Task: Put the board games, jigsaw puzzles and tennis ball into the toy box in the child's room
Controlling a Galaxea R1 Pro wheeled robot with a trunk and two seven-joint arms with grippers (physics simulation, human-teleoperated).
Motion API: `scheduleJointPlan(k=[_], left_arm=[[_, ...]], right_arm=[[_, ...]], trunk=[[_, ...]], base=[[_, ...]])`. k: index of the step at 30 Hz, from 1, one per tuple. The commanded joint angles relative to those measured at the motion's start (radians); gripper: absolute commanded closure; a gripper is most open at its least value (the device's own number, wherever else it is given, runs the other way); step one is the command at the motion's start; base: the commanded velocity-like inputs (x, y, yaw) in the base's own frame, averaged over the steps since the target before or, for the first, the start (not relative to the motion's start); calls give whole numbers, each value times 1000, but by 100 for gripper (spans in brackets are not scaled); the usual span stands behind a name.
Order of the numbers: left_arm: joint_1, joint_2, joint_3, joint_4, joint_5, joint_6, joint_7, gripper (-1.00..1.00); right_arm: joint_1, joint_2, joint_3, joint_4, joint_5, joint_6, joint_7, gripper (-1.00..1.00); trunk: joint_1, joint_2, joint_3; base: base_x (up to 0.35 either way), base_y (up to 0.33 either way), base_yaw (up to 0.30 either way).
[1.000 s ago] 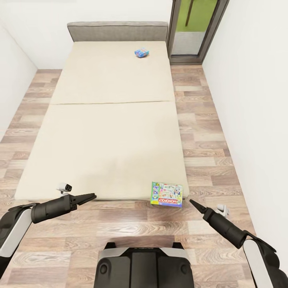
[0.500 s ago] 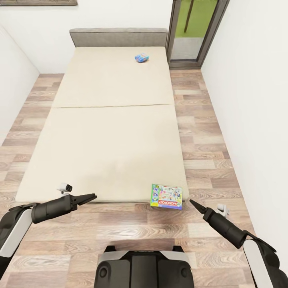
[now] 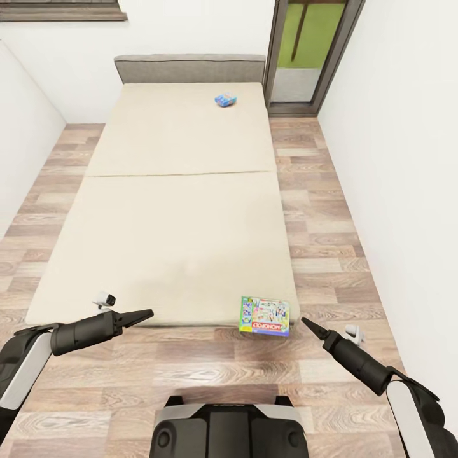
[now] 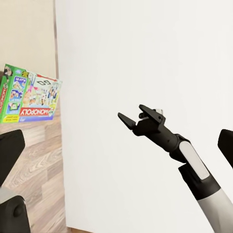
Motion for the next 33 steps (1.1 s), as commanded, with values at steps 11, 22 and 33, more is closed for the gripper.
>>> scheduleJointPlan(k=[11,22,33], left_arm=[[0,0,-1,0,0,5,-2,-100],[0,0,-2,0,-6,5,0,-100],[0,0,0,0,-8,5,0,-100]], right_arm=[[-1,-1,-2,0,-3,7,1,-100],[-3,-2,-2,0,-2,7,1,-100],[-4,-1,-2,0,-3,7,1,-100]], trunk=[[1,-1,17],[1,-1,34],[1,-1,52]], base=[[0,0,0],[0,0,0],[0,0,0]])
